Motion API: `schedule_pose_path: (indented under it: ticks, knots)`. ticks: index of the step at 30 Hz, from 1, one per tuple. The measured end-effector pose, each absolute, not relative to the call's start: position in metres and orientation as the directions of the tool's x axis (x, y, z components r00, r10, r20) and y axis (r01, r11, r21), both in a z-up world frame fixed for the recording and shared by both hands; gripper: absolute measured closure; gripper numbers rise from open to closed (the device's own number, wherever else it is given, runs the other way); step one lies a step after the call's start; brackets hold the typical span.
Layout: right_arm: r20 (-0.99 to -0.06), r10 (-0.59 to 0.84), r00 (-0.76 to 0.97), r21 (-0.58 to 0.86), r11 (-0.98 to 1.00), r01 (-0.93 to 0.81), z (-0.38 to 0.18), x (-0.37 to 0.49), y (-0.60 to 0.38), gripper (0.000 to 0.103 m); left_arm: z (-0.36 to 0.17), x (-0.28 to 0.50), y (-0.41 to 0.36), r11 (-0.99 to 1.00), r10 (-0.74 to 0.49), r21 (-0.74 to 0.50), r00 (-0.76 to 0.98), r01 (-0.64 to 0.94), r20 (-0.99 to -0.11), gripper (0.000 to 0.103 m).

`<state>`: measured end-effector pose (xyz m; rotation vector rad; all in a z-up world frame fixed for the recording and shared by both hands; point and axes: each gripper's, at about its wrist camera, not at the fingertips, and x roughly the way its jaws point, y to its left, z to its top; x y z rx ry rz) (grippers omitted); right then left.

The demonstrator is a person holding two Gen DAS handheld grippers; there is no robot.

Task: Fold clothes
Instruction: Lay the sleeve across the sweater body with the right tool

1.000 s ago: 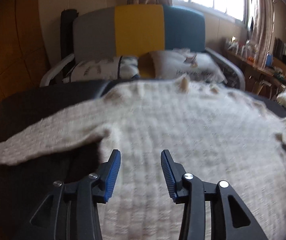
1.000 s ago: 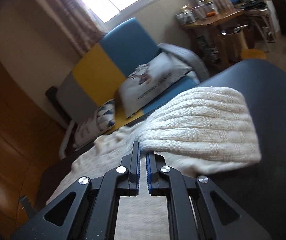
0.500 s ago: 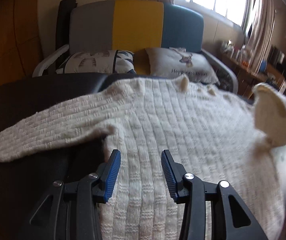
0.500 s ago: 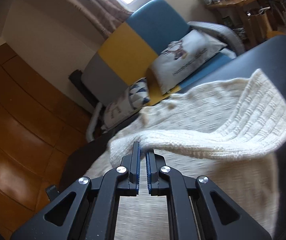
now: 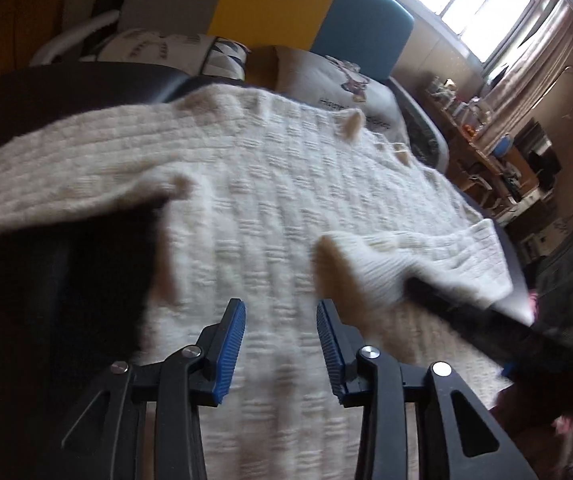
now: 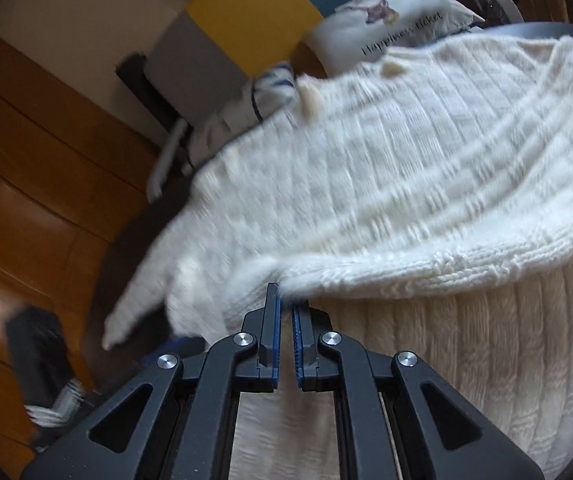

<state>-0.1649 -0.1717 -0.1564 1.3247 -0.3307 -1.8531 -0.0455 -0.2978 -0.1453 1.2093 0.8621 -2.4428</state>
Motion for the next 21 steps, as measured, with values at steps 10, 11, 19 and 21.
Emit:
schedule_pose_path:
  ticks: [10,11,19,21]
  knots:
    - [-0.518,-0.854,-0.059,0.793,-0.504,0.341,-0.161,-0.172,-0.142,0.097,-0.160,-0.046,-0.296,-0.626,0.183,-0.591,-0.640,0.510,-0.746,0.058]
    - [-0.488,-0.871,-0.053,0.817,-0.477,0.323,-0.160,-0.174,-0.139,0.097,-0.162,-0.047,-0.297,-0.603,0.203,-0.612,-0.644,0.511,-0.738,0.058]
    - [-0.418,-0.908,-0.027,0.871,-0.408,0.274,-0.166,-0.174,-0.133,0.098,-0.172,-0.063,-0.298,-0.479,0.270,-0.701,-0.671,0.528,-0.690,0.057]
    - [-0.415,-0.909,-0.024,0.872,-0.405,0.275,-0.165,-0.174,-0.132,0.097,-0.173,-0.068,-0.297,-0.457,0.278,-0.713,-0.676,0.532,-0.683,0.057]
